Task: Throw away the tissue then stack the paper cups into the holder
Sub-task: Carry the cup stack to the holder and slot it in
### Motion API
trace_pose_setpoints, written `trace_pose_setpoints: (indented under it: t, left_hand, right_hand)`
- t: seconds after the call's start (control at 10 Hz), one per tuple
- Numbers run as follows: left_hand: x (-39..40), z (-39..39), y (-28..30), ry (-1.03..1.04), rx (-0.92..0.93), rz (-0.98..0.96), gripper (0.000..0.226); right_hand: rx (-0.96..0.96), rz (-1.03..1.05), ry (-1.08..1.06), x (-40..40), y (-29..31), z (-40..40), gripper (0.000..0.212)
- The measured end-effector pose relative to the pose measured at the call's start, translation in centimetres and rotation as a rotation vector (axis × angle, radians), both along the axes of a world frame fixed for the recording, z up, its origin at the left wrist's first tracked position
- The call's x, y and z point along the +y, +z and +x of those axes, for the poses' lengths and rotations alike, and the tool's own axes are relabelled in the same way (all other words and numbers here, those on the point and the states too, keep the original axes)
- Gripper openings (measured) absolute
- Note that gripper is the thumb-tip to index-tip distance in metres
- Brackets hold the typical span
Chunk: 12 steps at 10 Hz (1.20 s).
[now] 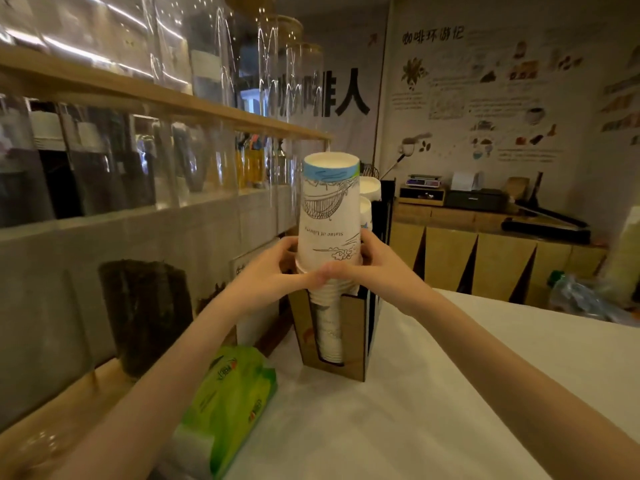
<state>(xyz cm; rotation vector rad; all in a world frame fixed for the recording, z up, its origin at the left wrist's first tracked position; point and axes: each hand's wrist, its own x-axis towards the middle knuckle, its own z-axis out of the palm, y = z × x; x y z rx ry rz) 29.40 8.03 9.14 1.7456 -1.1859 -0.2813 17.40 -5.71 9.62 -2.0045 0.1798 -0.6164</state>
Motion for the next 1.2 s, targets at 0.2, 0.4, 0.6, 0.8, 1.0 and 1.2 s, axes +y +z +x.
trace_pose_setpoints:
  t: [0.2,0.4,0.6,0.8,1.0,1.2]
  left_hand:
    - [-0.7,0.7,-1.4,0.029,-0.104,0.13,0.069]
    - [-0.9,0.2,-1.8,0.055,-0.038,0.002,0.065]
    - [-1.7,-0.6,-1.9,0.102,-0.101,-0.103,0.066]
    - [-2.0,-0.7,-2.1,0.132,-0.133,-0.087,0.066]
    - [-1.9,-0.8,-1.2,0.15,-0.154,-0.015,0.07]
    - [-1.5,-0.8,1.9,0.018,-0.065,0.177,0.065]
  right_hand:
    - [0.149,0.131,-0.021,-0.2,-1.4,0.0,0.054]
    - [0.212,0.25,-0.029,-0.8,-3.2,-0.1,0.063]
    - [0.22,0.354,-0.07,-1.3,-5.5,0.6,0.088]
    - [0.169,0.422,-0.106,-1.9,-7.4,0.9,0.065]
    - [0.255,0.381,-0.071,-1.9,-6.7,0.7,0.064]
    - [0.405,0.266,-0.038,-2.1,-3.4,-1.8,0.063]
